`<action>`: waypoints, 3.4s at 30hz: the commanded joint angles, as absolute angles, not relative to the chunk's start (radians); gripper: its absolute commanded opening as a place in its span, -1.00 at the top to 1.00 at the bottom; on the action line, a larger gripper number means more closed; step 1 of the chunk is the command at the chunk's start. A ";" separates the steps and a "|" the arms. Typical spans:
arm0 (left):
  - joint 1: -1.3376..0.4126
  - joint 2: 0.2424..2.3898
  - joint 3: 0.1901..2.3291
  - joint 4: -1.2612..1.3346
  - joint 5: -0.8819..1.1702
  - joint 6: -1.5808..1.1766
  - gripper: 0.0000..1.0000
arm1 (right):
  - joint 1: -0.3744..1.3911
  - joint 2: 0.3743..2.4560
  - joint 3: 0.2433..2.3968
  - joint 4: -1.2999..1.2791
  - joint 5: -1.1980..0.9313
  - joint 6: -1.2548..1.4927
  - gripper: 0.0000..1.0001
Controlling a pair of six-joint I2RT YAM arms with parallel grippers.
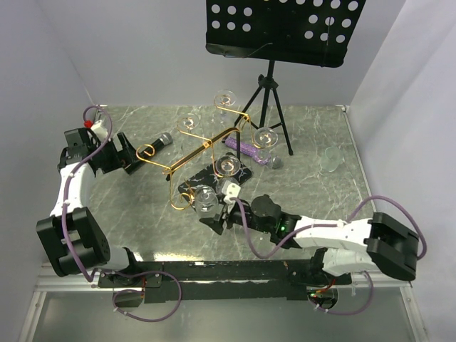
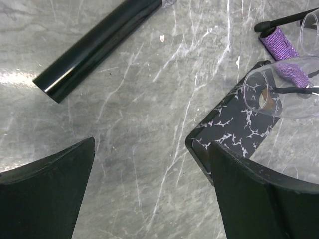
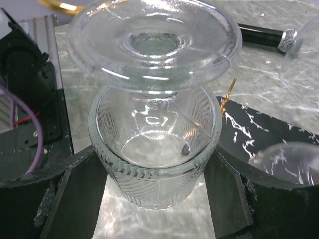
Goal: Take the wine glass off the wine glass rack
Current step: Pick up the wine glass from the wine rack, then place the wine glass at the center of the board.
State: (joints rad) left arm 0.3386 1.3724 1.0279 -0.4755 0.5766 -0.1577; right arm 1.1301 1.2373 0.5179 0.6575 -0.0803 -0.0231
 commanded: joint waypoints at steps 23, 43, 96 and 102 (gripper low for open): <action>0.238 1.109 1.498 -0.396 0.669 0.319 -0.99 | 0.809 0.877 1.156 -0.489 -0.410 -0.318 1.00; -0.555 1.230 1.526 -0.200 0.584 0.438 -0.99 | 0.365 1.187 1.623 -0.907 -0.983 0.089 1.00; -0.779 1.296 1.444 -0.110 0.551 0.307 -0.92 | 0.515 1.083 1.477 -1.032 -0.581 -0.268 1.00; -0.778 1.269 1.434 -0.136 0.505 0.322 -0.93 | 0.509 1.009 1.373 -1.290 -0.439 -0.546 1.00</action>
State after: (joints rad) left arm -0.7895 1.3178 1.4261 -0.1940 0.5495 0.3153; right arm 0.5179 1.0725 1.4296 -1.0771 -0.5514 -0.3065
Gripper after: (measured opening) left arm 0.963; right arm 0.758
